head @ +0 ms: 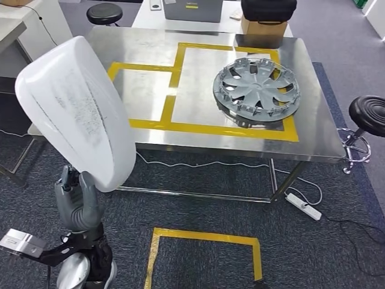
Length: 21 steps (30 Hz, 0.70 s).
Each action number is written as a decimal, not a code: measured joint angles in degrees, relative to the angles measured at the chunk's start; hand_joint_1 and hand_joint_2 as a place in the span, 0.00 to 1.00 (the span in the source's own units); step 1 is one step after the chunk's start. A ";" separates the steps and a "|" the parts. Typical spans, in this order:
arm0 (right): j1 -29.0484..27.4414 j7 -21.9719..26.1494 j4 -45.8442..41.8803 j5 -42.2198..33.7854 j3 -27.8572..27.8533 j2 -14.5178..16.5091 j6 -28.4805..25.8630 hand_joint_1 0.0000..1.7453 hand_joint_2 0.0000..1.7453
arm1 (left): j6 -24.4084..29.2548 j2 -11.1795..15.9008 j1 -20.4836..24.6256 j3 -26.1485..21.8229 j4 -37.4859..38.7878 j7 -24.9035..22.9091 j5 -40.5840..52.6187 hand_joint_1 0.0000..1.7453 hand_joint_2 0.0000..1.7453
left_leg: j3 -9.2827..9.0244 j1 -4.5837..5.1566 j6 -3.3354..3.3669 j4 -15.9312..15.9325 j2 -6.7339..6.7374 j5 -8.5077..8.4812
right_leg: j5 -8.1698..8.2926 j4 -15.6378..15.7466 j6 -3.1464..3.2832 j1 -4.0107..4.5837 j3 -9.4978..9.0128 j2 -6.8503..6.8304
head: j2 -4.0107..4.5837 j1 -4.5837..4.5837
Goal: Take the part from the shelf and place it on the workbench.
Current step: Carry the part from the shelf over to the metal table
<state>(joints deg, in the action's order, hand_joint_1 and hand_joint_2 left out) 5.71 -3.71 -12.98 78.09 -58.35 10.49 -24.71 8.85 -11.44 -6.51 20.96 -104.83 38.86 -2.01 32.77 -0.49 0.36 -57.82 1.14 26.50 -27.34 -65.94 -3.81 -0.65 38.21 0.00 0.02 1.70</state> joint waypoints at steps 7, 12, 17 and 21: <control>0.17 -5.30 0.00 3.08 1.90 0.00 3.22 0.00 1.00 | -0.49 -0.15 0.77 0.39 0.02 -1.89 -0.80 1.00 1.00 | 0.51 0.12 -2.15 -1.43 -0.15 1.20 | 1.95 7.04 2.00 0.18 -4.04 0.07 | 0.00 -0.22; -0.13 -8.30 0.00 4.57 3.33 0.01 4.02 0.00 1.00 | -1.48 -0.33 1.16 0.36 0.34 -3.99 -4.54 1.00 1.00 | 7.86 0.01 -2.90 -15.61 -0.64 6.81 | 1.95 7.15 2.66 0.04 -4.13 0.79 | 0.00 -0.45; -0.23 -11.53 0.00 4.24 3.85 0.01 3.57 0.00 1.00 | -2.58 -0.96 1.76 0.42 0.58 -6.85 -7.64 1.00 1.00 | 1.95 -0.16 -2.46 -2.31 -0.94 -0.66 | 1.74 6.94 1.85 0.16 -4.16 1.79 | 0.00 -0.52; -0.57 -11.81 0.00 2.85 3.80 0.00 2.79 0.00 1.00 | 0.01 -2.00 1.97 0.16 0.94 -8.01 -10.41 1.00 1.00 | 1.23 -0.03 -0.96 -0.19 -1.14 -0.84 | 1.69 7.13 0.53 0.13 -3.95 1.84 | 0.00 -0.48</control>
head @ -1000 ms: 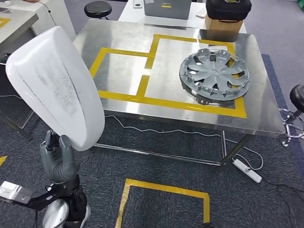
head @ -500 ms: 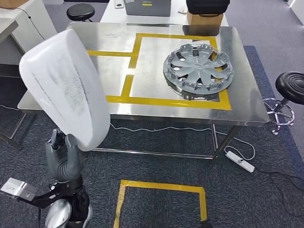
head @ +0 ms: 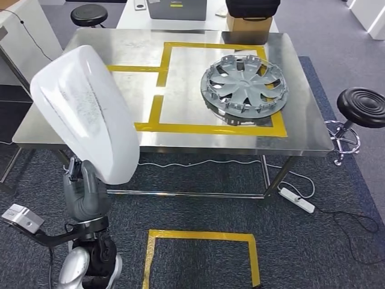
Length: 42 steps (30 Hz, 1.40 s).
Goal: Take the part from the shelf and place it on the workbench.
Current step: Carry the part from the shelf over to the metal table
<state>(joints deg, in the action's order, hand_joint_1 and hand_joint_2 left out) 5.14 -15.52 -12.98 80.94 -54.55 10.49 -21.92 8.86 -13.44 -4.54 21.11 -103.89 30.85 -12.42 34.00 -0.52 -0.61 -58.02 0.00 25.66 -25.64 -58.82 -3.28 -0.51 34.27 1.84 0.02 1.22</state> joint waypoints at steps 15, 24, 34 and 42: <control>0.10 0.60 0.00 -0.35 -0.04 -0.01 1.54 0.00 1.00 | -9.09 0.12 0.09 -0.16 0.06 1.76 -3.41 1.00 1.00 | -0.84 0.29 -0.68 0.11 0.15 0.48 | 0.29 -0.36 0.99 0.25 0.23 -1.42 | 0.00 0.61; 0.21 1.25 0.00 -0.96 -0.10 -0.04 4.78 0.00 1.00 | -18.10 0.73 0.66 -0.12 0.15 3.81 -0.42 1.00 1.00 | 4.83 0.14 -1.56 -10.73 0.08 3.50 | -0.05 -0.02 2.22 0.00 0.06 -0.88 | 0.00 0.05; 0.16 1.58 0.00 -1.25 -0.24 -0.03 4.96 0.00 1.00 | -19.26 0.97 1.26 0.35 0.35 4.79 2.27 1.00 1.00 | -4.42 0.28 1.68 1.24 0.04 2.88 | -2.78 -8.51 -0.43 0.25 3.44 -1.25 | 0.00 0.21; -0.83 1.58 0.04 -1.43 -0.43 -0.02 4.60 0.00 1.00 | -19.32 0.72 0.85 0.01 0.52 4.74 0.10 1.00 1.00 | -11.02 0.43 0.78 1.03 -0.23 8.78 | 4.77 -3.25 0.13 0.27 9.88 -1.71 | 0.00 0.21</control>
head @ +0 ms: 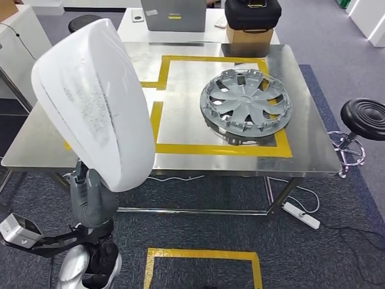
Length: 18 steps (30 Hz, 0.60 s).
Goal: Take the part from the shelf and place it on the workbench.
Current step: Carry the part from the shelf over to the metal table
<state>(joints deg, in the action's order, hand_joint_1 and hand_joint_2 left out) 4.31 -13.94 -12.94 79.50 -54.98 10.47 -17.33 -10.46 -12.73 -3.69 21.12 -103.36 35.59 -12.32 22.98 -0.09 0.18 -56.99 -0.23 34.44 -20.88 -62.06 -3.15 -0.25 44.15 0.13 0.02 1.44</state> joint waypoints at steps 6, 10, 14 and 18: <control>1.00 0.08 -0.02 -0.07 -0.09 -0.03 -0.32 0.00 1.00 | -0.94 -0.50 0.24 -0.23 -0.07 -0.18 -0.96 1.00 1.00 | 2.77 -0.32 -2.04 -6.38 0.03 -0.66 | 1.51 1.76 2.31 0.32 -1.95 0.19 | 0.00 -0.12; 1.11 0.15 -0.02 -0.07 -0.11 -0.04 -0.44 0.00 1.00 | -1.18 -0.50 0.17 -0.40 -0.07 -0.13 -0.99 1.00 1.00 | 11.82 -0.32 -2.21 -15.43 0.05 4.74 | 0.21 2.14 2.72 0.29 -3.41 0.39 | 0.00 -0.15; 1.04 0.15 -0.02 -0.08 -0.15 0.00 -0.44 0.00 1.00 | -1.16 -0.52 0.15 -0.55 -0.07 -0.02 -0.61 1.00 1.00 | 11.79 -0.27 -1.60 -6.36 0.06 -3.74 | -0.64 2.05 2.31 0.31 -4.76 0.91 | 0.00 -0.17; 1.00 0.24 -0.02 -0.11 -0.21 0.02 -0.36 0.00 1.00 | -0.77 -0.62 0.08 -0.61 -0.07 0.32 -0.12 1.00 1.00 | 10.99 -0.01 -0.67 -1.70 0.02 -6.93 | -0.70 2.58 0.91 0.33 -5.07 1.09 | 0.00 -0.14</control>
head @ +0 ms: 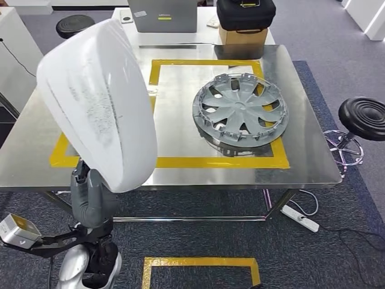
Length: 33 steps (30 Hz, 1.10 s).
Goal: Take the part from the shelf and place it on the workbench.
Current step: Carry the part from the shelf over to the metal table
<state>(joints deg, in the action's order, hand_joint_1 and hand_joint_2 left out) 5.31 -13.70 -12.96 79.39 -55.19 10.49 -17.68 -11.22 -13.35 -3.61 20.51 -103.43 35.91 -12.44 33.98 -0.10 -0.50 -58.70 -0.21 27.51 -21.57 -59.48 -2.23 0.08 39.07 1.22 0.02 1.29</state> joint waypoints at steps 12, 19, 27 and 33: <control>-0.07 0.14 0.00 -0.75 -0.43 0.00 1.50 0.00 1.00 | 1.16 -0.15 -0.09 -0.63 0.06 0.38 1.00 1.00 1.00 | -1.20 -0.19 0.64 0.44 -0.03 -0.54 | -3.32 -2.41 -1.61 -0.42 -2.01 -0.73 | 0.00 0.37; 0.09 0.26 0.00 -0.72 -0.45 0.00 1.62 0.00 1.00 | 2.86 -0.03 -0.02 -0.72 0.17 1.23 3.02 1.00 1.00 | 0.81 -0.17 -1.34 -4.02 -0.01 2.43 | -3.35 0.31 0.93 -0.56 -3.74 -0.53 | 0.00 0.07; -0.08 0.23 0.00 -0.58 -0.45 0.00 1.78 0.00 1.00 | 2.63 0.17 -0.09 -0.78 0.17 2.17 2.73 1.00 1.00 | 2.88 -0.27 -1.17 -4.23 0.02 -2.19 | -5.81 0.16 0.63 -0.51 -6.29 -0.34 | 0.00 -0.17; 0.02 0.16 0.00 -0.66 -0.45 0.00 1.52 0.00 1.00 | 3.22 -0.20 -0.13 -1.01 0.22 1.92 2.34 1.00 1.00 | 0.54 -0.39 0.57 0.17 -0.10 -2.00 | -7.19 -0.90 -1.17 -0.35 -6.22 -0.49 | 0.00 0.07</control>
<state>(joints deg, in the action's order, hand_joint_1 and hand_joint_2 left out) 5.34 -13.54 -12.96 78.73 -55.65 10.49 -16.16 -8.00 -13.55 -3.74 19.51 -103.21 37.82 -10.10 34.52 -0.49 0.07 -58.53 -0.31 25.51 -28.76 -60.38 -3.40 -0.27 32.85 0.73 0.02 1.36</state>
